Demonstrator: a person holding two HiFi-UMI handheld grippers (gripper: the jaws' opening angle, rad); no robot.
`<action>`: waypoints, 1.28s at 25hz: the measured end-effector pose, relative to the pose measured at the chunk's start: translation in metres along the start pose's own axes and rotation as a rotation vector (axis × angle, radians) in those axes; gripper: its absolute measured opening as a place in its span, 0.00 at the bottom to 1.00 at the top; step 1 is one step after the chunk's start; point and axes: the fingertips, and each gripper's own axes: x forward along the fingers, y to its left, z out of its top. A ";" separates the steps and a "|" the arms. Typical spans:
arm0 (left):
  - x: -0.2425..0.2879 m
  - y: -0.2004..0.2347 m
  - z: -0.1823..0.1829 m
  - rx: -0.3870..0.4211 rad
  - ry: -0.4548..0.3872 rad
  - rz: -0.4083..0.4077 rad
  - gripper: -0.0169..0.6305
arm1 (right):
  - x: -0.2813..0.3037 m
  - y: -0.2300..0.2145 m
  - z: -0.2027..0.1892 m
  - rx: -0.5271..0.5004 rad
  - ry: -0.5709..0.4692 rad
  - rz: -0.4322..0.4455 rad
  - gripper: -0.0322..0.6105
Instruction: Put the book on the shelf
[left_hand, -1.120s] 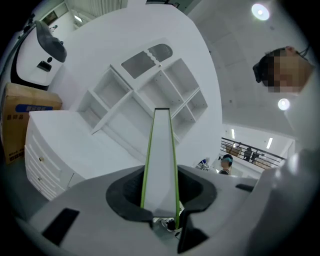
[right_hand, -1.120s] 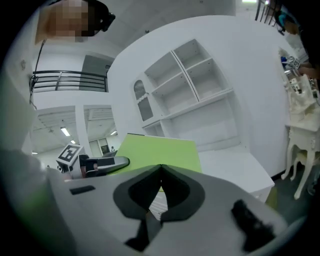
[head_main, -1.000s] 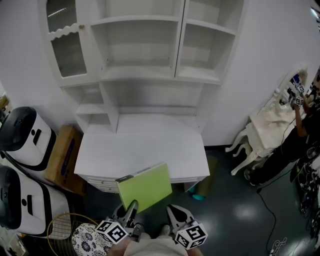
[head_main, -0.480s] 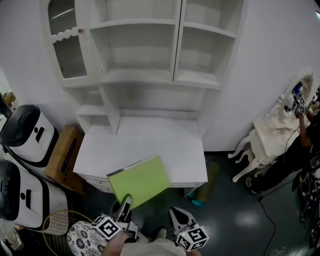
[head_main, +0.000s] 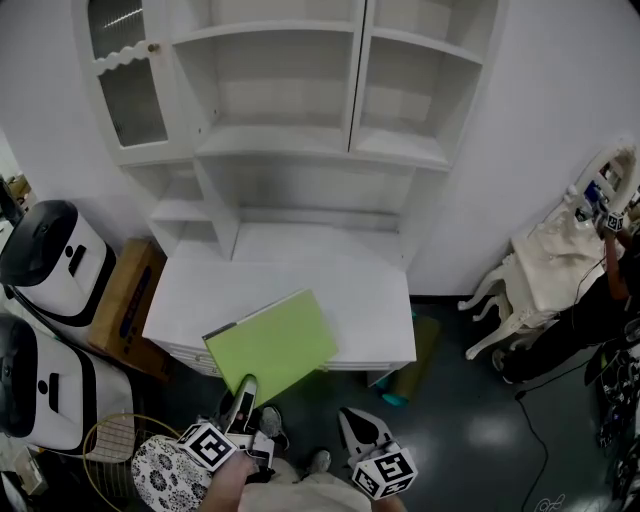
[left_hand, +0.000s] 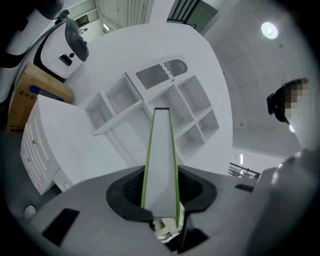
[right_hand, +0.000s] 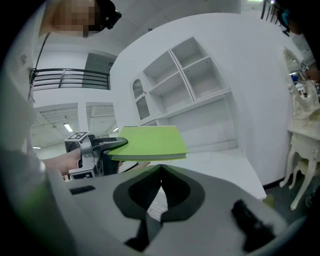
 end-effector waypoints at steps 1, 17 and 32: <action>0.003 0.004 0.003 -0.011 -0.003 -0.002 0.24 | 0.005 0.000 0.002 -0.009 0.002 -0.004 0.07; 0.100 0.052 0.088 -0.167 0.013 -0.060 0.24 | 0.115 -0.018 0.047 -0.024 -0.007 -0.109 0.07; 0.151 0.067 0.162 -0.354 0.040 -0.099 0.24 | 0.196 -0.010 0.068 -0.014 -0.011 -0.170 0.07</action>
